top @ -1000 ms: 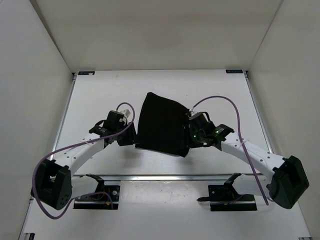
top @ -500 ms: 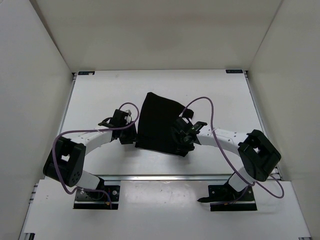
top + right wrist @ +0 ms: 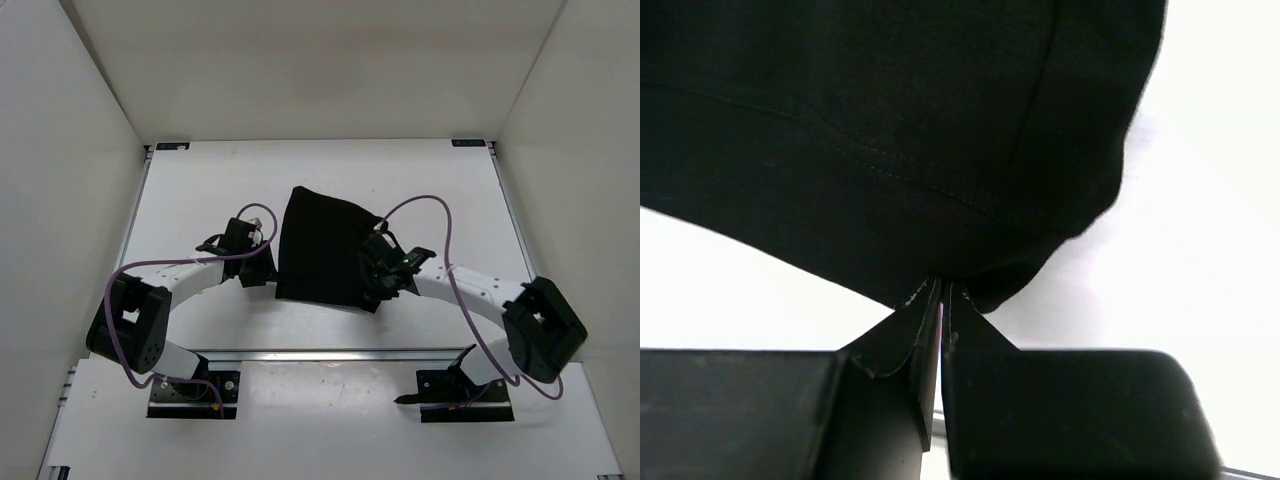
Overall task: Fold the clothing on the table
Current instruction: Flatten the skirt out
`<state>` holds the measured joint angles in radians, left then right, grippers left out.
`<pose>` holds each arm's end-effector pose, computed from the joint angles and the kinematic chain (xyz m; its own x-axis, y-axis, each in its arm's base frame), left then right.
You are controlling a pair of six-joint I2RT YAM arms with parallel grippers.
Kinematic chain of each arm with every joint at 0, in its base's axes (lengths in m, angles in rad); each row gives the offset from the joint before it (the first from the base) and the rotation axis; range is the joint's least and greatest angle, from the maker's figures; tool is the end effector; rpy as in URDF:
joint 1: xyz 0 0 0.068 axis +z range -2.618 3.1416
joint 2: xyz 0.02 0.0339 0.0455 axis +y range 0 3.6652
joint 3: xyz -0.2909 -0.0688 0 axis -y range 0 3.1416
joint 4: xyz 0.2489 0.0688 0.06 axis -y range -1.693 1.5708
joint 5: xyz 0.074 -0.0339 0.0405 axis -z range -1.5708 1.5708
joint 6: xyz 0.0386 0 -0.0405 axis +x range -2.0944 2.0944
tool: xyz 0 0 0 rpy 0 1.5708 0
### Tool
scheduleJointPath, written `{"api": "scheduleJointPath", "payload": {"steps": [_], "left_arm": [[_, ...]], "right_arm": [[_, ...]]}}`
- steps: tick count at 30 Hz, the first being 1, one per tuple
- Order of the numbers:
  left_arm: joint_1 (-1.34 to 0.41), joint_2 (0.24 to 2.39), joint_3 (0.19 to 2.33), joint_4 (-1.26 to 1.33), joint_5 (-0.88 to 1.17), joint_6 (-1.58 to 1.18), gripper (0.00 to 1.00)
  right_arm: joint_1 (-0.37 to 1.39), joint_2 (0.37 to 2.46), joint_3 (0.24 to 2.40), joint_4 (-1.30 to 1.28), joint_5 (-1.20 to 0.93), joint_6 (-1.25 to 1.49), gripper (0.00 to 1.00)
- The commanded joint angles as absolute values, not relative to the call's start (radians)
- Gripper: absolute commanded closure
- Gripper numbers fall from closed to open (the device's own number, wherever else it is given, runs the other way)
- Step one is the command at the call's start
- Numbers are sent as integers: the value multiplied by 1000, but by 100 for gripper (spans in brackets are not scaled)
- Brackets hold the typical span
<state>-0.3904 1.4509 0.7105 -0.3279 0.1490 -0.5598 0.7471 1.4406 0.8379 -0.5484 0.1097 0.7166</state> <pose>0.2414 -0.1056 0.1804 -0.9217 -0.1886 -0.3390 -0.0554 0.9290 -0.3660 0.1988 0.1784 0.2077 -0.9273 0.0310 -0.3729 -0.0446 0.9803 0.1923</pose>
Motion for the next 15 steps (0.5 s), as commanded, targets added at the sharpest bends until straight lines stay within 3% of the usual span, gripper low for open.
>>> {"api": "scheduleJointPath", "payload": {"steps": [1, 15], "left_arm": [[-409, 1420, 726, -299, 146, -569, 45], [-548, 1492, 779, -258, 140, -667, 49]], "right_arm": [[713, 1307, 784, -489, 88, 756, 100], [629, 1164, 739, -480, 17, 761, 100]]}}
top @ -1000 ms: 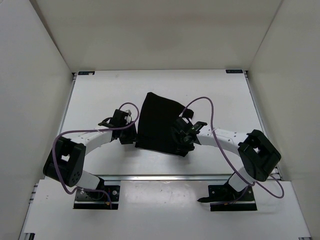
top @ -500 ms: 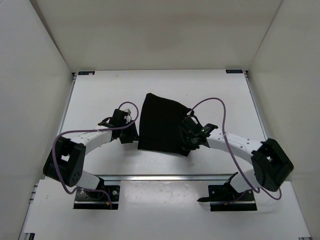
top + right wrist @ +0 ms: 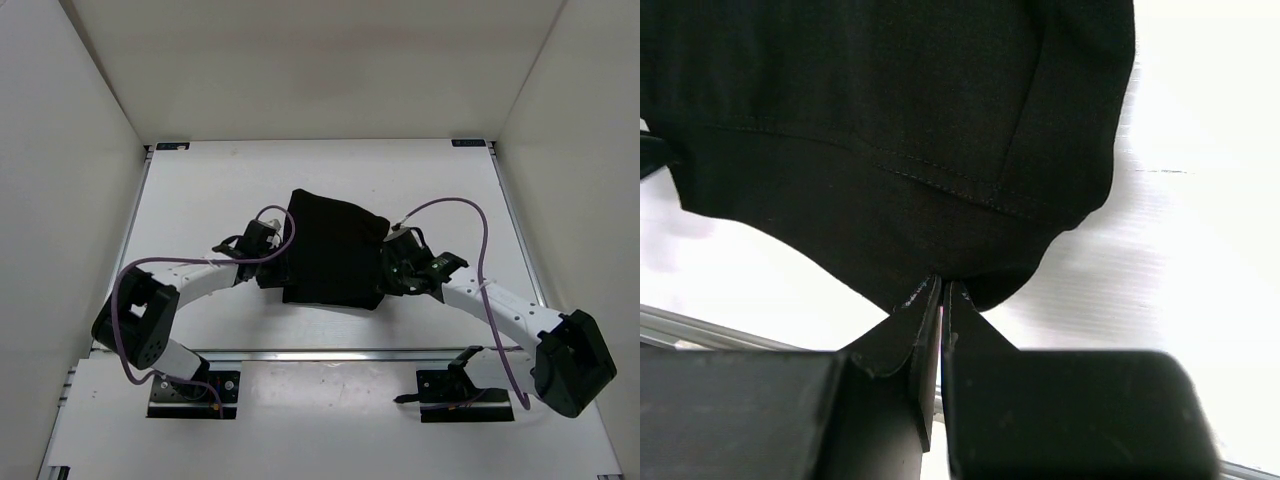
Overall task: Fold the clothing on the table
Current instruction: Flatten the skirt out
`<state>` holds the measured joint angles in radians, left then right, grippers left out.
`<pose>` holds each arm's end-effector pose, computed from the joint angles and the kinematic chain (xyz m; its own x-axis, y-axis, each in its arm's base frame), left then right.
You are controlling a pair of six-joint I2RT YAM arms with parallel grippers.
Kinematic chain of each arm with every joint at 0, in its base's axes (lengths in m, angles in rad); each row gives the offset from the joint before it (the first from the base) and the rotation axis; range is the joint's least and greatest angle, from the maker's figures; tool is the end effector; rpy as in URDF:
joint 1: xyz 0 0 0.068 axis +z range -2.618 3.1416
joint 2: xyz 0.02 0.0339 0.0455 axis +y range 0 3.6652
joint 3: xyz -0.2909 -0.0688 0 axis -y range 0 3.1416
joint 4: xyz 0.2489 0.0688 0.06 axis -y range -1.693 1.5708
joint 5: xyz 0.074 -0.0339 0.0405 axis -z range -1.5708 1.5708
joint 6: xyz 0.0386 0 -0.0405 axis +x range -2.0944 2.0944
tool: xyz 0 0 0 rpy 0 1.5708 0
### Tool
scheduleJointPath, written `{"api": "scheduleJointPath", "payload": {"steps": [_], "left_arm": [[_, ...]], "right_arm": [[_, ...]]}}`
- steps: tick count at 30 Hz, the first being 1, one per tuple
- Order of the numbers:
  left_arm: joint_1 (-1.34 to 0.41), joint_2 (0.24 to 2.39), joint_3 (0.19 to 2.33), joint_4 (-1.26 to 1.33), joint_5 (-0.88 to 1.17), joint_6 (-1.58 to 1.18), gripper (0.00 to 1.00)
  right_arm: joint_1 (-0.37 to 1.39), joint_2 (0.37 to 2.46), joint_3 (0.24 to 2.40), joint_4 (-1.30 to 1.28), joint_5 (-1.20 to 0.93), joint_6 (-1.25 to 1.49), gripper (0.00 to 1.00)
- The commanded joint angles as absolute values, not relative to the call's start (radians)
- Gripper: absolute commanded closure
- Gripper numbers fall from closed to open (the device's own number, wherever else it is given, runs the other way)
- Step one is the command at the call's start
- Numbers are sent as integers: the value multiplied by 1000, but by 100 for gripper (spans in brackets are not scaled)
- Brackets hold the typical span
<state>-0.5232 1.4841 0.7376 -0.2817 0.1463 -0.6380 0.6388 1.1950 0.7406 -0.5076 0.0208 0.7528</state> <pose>0.2364 -0.1429 0.1823 -0.9291 -0.1443 -0.3404 0.0076 0.9130 -0.4078 0.1832 0.1351 0.2364 -0.8816 0.1967 -0.4290 0.0222 0.9253 0.3785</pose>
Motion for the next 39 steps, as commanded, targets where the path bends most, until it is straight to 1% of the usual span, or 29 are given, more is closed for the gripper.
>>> {"api": "scheduleJointPath", "payload": {"steps": [1, 3, 7, 9, 12, 15, 19, 27, 32, 33, 34, 35, 38, 39], "left_arm": [[-564, 1505, 790, -267, 130, -669, 49], [-574, 1506, 788, -275, 126, -681, 50], [-558, 1476, 752, -268, 144, -699, 49], [-542, 1454, 739, -276, 147, -709, 49], [-554, 1419, 729, -287, 149, -713, 50], [-583, 1399, 718, -291, 150, -727, 50], [-610, 1414, 707, -270, 153, -749, 50], [-721, 1465, 747, -233, 143, -805, 50], [-762, 1554, 787, -248, 137, -816, 50], [-768, 1575, 790, -256, 129, -824, 57], [-767, 1588, 792, -255, 132, -825, 70], [-749, 1597, 807, -268, 135, -824, 100], [-690, 1617, 931, -345, 147, -773, 100], [-645, 1617, 1016, -397, 155, -749, 100]], "right_arm": [[630, 1160, 736, -483, 18, 770, 100], [624, 1138, 738, -486, 34, 788, 100], [574, 1033, 648, -437, 21, 850, 100], [514, 965, 609, -431, 6, 870, 100], [436, 921, 565, -448, -44, 885, 99], [382, 905, 529, -466, -67, 888, 100], [353, 928, 515, -482, -75, 885, 100], [354, 960, 506, -453, -84, 876, 99], [356, 959, 515, -454, -84, 865, 100], [357, 969, 521, -457, -86, 851, 100], [356, 966, 531, -448, -84, 847, 100], [347, 980, 540, -443, -103, 822, 100], [328, 1034, 677, -448, -166, 735, 100], [322, 1054, 721, -463, -161, 700, 100]]}}
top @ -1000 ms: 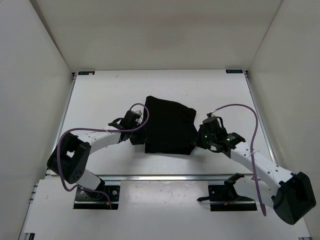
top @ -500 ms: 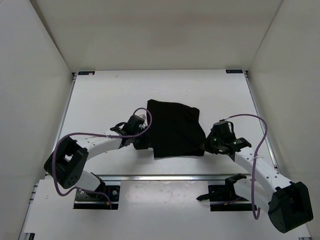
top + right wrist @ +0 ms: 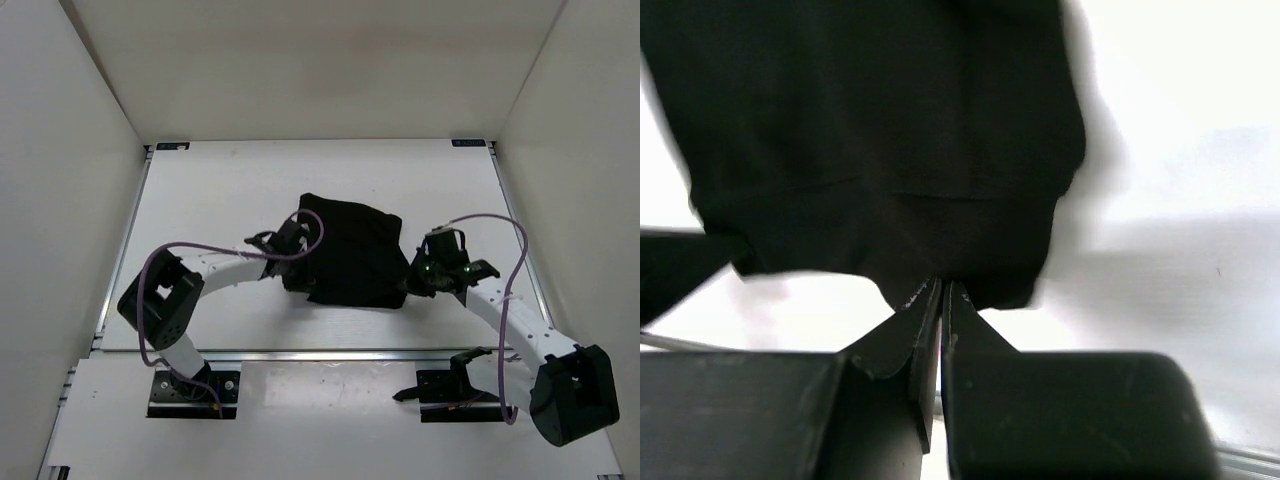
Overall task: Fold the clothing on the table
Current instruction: Flatten the skirt out
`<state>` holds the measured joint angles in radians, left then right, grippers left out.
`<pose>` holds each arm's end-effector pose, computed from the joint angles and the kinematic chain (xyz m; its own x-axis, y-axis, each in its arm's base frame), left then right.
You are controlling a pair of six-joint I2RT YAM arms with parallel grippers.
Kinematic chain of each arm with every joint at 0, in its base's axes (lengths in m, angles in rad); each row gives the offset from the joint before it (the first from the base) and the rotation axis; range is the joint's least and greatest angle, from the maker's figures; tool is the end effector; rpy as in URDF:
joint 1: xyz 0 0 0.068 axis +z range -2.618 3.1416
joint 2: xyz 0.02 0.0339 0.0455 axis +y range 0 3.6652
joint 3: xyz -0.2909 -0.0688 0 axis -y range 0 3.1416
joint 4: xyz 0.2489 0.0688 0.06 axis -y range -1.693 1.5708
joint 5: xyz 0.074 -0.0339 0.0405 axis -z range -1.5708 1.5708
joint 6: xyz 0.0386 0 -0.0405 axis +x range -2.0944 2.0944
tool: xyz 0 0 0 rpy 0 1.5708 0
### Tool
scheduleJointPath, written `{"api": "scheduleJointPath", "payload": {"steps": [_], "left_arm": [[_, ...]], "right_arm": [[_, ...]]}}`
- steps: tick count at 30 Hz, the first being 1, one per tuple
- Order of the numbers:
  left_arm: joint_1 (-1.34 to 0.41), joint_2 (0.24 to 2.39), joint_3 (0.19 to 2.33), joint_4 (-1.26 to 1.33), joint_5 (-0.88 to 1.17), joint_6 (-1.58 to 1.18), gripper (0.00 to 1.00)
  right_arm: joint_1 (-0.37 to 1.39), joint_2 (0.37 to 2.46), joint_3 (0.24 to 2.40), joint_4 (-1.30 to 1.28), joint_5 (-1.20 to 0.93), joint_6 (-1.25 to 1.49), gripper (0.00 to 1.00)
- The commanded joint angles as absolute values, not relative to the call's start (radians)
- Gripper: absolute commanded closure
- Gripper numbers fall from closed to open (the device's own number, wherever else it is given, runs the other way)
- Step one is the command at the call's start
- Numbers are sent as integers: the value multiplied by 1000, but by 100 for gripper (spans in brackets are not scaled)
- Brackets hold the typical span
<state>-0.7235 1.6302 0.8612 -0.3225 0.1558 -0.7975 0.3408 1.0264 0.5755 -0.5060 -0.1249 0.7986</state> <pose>0.2281 -0.2094 0.1744 -0.9709 -0.0856 -0.2236 0.0184 0.9045 -0.4262 0.1720 0.0661 0.2161 -0.8235 0.4621 -0.3290 0.2733 0.8314 0.4837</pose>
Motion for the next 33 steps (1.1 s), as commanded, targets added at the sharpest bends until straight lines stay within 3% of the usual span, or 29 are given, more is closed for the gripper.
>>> {"api": "scheduleJointPath", "payload": {"steps": [1, 6, 9, 15, 19, 22, 25, 28, 33], "left_arm": [[-600, 1614, 1134, -428, 156, -720, 100], [-453, 1640, 1697, -688, 146, -654, 100], [-434, 1641, 1856, -771, 161, -649, 100], [-419, 1528, 1930, -836, 199, -672, 100], [-403, 1482, 1910, -841, 279, -687, 100], [-433, 1456, 1843, -827, 268, -677, 100], [-430, 1448, 1815, -834, 298, -680, 100], [-434, 1425, 1803, -848, 281, -661, 100], [-431, 1375, 1715, -812, 308, -669, 100]], "right_arm": [[313, 1071, 824, -474, -157, 666, 100], [278, 1176, 1292, -610, -101, 554, 100], [287, 1203, 1412, -637, -109, 542, 100], [350, 1146, 1529, -669, -90, 538, 100], [327, 1153, 1562, -686, -193, 552, 99], [422, 1173, 1470, -643, -190, 558, 100], [445, 1216, 1349, -548, -348, 604, 100], [468, 1252, 1263, -454, -451, 661, 77], [376, 1186, 945, -76, -648, 907, 55]]}}
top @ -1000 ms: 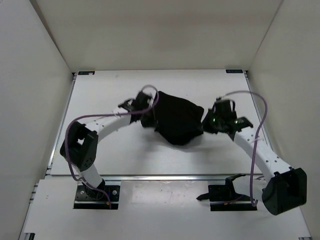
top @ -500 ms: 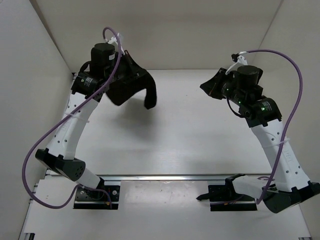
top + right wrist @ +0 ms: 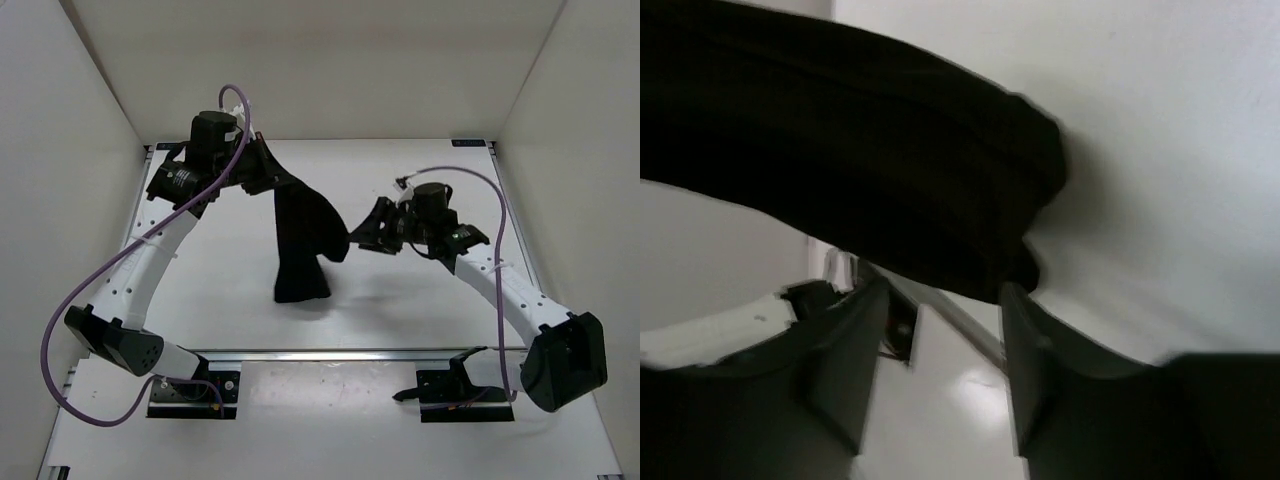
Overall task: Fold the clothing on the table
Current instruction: Flatten the skirt out
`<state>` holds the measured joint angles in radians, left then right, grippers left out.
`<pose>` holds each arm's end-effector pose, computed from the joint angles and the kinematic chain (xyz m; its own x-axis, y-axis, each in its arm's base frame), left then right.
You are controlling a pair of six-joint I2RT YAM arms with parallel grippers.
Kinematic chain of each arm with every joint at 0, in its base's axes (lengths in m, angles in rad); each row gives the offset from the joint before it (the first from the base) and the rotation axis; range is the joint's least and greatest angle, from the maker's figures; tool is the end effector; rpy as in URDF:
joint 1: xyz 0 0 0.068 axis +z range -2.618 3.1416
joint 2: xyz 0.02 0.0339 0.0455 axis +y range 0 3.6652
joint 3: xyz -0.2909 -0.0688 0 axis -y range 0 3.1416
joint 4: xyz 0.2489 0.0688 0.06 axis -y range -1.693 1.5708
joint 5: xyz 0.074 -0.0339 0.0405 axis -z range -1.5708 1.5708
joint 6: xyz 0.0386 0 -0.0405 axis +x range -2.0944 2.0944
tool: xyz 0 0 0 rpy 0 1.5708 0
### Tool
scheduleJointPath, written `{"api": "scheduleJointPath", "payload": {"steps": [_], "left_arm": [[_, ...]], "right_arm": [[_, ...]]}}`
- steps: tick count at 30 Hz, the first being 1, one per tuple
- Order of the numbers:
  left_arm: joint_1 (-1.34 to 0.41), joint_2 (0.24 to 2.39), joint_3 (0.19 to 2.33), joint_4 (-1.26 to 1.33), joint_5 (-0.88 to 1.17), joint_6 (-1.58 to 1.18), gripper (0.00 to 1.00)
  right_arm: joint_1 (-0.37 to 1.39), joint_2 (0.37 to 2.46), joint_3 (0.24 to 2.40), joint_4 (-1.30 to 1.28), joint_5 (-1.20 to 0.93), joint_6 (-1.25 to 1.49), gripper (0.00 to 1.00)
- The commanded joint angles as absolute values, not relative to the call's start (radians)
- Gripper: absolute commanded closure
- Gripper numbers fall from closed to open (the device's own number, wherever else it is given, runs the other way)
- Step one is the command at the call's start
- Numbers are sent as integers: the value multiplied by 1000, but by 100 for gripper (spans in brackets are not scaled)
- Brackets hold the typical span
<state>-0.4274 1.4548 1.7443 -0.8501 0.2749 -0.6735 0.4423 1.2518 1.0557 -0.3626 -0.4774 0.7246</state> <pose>0.2704 -0.1347 0.4719 -0.7575 -0.3146 -0.5720 0.1736 0.7476 -0.6411 0.2422 0.1343 0.3427 -0.8441 0.2517 -0.4735 -0.2308 0.6266 0.7444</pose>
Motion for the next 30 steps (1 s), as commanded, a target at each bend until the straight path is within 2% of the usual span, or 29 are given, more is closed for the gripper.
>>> {"api": "scheduleJointPath", "payload": {"steps": [1, 5, 8, 10, 13, 15, 17, 22, 26, 30], "left_arm": [[-436, 1374, 1700, -808, 314, -673, 100], [-462, 1358, 1649, -775, 322, -687, 100], [-474, 1353, 1618, -753, 331, -693, 100], [-474, 1353, 1600, -744, 333, -696, 100], [-479, 1350, 1591, -733, 337, -701, 100], [-474, 1353, 1595, -735, 344, -695, 100], [-465, 1350, 1595, -735, 348, -695, 100], [-463, 1347, 1592, -738, 354, -696, 100], [-457, 1327, 1566, -715, 364, -707, 100], [-451, 1332, 1566, -709, 370, -707, 100]], "right_arm": [[339, 1165, 851, -19, -710, 989, 49], [261, 1169, 614, 372, -866, 1256, 40], [252, 1169, 540, 516, -847, 1368, 30], [238, 1201, 485, 650, -841, 1475, 28], [238, 1305, 390, 991, -825, 1695, 26], [248, 1376, 370, 1098, -804, 1797, 26], [276, 1457, 364, 1163, -762, 1850, 24], [360, 1522, 354, 1106, -693, 1916, 20], [428, 1640, 337, 1286, -638, 2011, 20], [475, 1729, 350, 1353, -582, 2082, 20]]}}
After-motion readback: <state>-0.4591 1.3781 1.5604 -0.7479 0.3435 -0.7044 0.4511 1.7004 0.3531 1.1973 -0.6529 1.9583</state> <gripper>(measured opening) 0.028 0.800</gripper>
